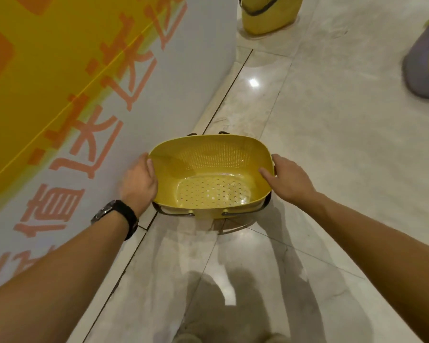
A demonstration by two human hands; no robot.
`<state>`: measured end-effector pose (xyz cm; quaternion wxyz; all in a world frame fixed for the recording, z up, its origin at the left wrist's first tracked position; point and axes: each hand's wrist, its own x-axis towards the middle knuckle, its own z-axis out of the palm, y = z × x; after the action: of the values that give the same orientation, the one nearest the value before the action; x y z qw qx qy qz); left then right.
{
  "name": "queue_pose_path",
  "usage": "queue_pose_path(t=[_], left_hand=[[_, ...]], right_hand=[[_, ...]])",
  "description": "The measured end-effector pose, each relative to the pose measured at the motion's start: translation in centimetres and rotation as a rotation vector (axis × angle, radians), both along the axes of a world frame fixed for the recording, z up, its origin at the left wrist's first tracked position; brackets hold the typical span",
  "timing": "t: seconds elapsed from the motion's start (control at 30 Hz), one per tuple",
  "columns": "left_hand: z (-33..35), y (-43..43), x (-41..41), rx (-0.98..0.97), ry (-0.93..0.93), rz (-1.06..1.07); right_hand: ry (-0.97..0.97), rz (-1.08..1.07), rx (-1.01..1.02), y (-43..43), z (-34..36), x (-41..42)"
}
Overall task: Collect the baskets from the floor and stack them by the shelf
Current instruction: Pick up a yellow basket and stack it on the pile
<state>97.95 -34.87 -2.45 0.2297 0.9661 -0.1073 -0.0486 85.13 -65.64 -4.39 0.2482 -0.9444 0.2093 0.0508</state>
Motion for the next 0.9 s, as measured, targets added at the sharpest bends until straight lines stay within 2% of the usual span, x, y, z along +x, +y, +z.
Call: queue_pose_path(t=[0.13,0.33,0.57,0.73,0.9], left_hand=[[-1.3,0.3,-0.1,-0.064,0.129,0.221],[-2.6,-0.3,-0.3,-0.257,0.231,0.451],[-3.2,-0.3,-0.3,-0.431,0.253,0.523],[-2.6,-1.1,-0.4,-0.408,0.235,0.520],[1.6,-3.2,-1.2,-0.397,0.261,0.457]], right_hand=[[-0.108,-0.286,0.369,2.2,-0.8,-0.3],[-0.146,-0.573,0.569,3.5,-0.9,1.3],[-0.177,-0.677,0.628,3.8,-1.5,1.9],[-0.168,-0.750,0.601,3.2,-1.1,1.7],[-0.189,-0.830,0.617,1.3,3.8,0.6]])
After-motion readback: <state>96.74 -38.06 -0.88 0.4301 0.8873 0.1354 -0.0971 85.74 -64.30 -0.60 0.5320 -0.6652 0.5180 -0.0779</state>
